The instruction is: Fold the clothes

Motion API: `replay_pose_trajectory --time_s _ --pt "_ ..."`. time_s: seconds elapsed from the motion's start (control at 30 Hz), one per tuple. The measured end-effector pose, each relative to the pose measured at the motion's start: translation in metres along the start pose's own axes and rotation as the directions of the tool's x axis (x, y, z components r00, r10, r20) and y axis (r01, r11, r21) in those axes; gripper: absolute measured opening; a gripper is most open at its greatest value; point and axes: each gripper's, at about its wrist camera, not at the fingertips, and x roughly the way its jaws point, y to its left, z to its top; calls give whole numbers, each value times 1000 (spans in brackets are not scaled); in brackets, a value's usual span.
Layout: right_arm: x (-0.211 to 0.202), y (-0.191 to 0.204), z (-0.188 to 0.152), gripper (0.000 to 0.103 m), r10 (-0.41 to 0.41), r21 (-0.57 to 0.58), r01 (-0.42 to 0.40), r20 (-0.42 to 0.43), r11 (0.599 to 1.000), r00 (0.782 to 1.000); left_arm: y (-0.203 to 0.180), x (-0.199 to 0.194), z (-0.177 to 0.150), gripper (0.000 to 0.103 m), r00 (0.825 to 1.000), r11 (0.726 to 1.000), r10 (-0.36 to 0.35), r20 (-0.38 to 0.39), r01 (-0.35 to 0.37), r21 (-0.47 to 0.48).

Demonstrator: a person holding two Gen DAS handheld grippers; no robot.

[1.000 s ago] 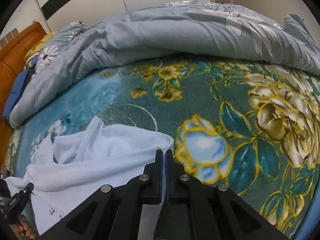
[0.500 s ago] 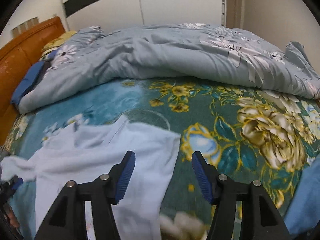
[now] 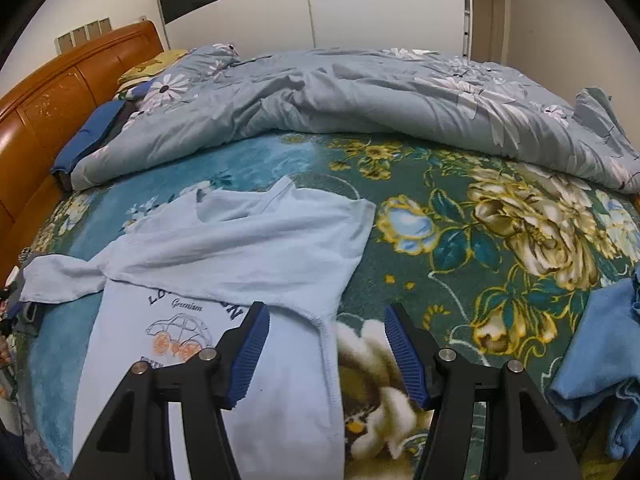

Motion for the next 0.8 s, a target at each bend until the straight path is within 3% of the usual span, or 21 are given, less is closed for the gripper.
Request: replay_pose_trajectory --time_s 0.17,0.3,0.47,0.57,0.63,0.8 --pt "-4 4 -3 64 14 3 -14 -4 1000 1000 2 9 -1 59 1000 1000 8 6 -8 -15" --pt "-3 6 -6 64 23 0 -23 -11 1000 1000 3 6 0 10 1000 1000 19 20 -19 -8" --pt "0 5 -9 64 50 11 -50 -15 999 999 -11 -8 5 6 997 1000 -4 77 2 30" --pt "-1 2 -10 64 55 9 -55 -10 998 998 -49 -25 9 6 992 992 -49 112 35 123" --pt "-1 -2 -11 64 56 15 -56 -7 998 998 -97 -34 5 6 985 973 -127 113 101 209" --pt "-2 -15 -13 64 66 45 -66 3 997 998 -222 -37 -20 6 948 877 -316 35 277 392"
